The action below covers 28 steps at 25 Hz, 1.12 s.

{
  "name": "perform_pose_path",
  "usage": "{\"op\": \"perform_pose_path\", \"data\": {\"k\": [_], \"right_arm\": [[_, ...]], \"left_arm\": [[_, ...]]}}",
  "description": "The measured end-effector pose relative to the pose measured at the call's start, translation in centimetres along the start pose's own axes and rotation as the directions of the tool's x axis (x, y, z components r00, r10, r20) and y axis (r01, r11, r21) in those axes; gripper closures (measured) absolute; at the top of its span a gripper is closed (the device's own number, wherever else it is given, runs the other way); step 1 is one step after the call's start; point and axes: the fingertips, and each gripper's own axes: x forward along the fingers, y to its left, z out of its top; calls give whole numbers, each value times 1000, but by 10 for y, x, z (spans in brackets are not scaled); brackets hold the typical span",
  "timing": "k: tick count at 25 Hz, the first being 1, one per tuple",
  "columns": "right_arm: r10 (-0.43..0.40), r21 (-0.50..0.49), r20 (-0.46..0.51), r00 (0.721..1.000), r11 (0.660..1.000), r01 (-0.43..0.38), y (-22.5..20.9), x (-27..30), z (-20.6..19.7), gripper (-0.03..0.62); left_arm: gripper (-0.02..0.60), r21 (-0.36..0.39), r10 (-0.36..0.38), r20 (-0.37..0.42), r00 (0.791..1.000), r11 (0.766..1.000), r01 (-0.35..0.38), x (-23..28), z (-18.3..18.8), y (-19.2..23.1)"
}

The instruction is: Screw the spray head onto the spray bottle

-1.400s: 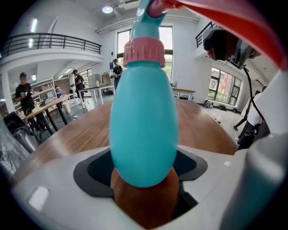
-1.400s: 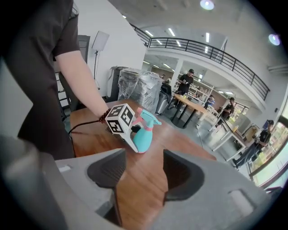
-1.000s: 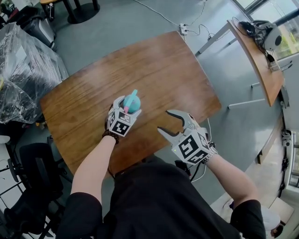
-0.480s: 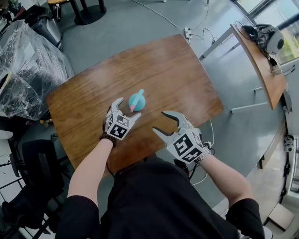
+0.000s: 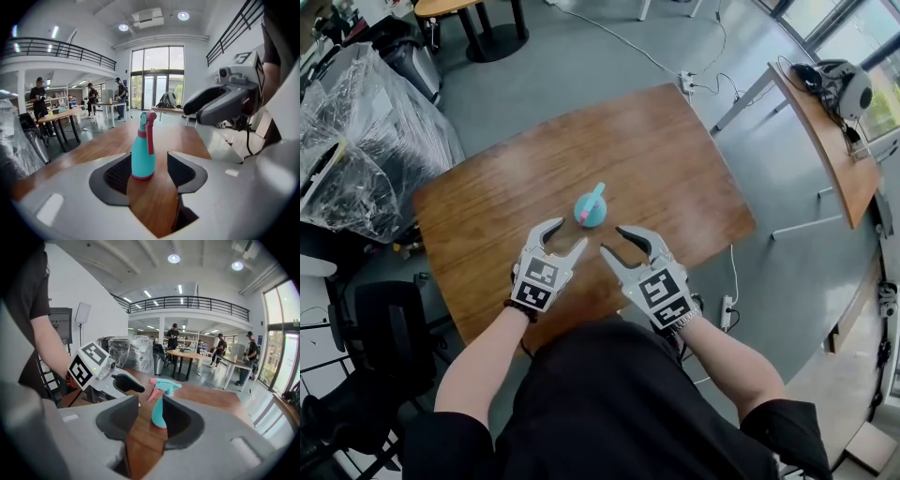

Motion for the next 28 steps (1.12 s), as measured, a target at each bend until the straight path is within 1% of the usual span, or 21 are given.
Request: {"op": "perform_pose_path", "data": {"k": [4, 9, 11, 15, 19, 28], "right_arm": [[-34, 10, 27, 999, 999, 34, 4, 4, 4, 513], [-71, 27, 54, 996, 997, 70, 3, 4, 8, 582], [-82, 36, 63, 995, 996, 79, 2, 4, 10, 602], [-85, 55, 66, 994, 995, 82, 2, 5, 10, 602], [-80, 57, 61, 995, 995, 76, 5, 5, 7, 602], [-66, 59, 74, 995, 996, 61, 6, 4, 11, 603]], "left_arm": [[424, -45, -10, 98, 995, 999, 15, -18, 31, -11], [530, -73, -34, 168, 985, 996, 47, -34, 54, -24], [538, -76, -35, 180, 983, 996, 49, -38, 58, -27], [572, -73, -26, 193, 981, 996, 41, -42, 61, -29], [572, -67, -1, 185, 983, 998, 13, -44, 65, -28], [572, -73, 8, 181, 983, 997, 5, -44, 66, -32]]}}
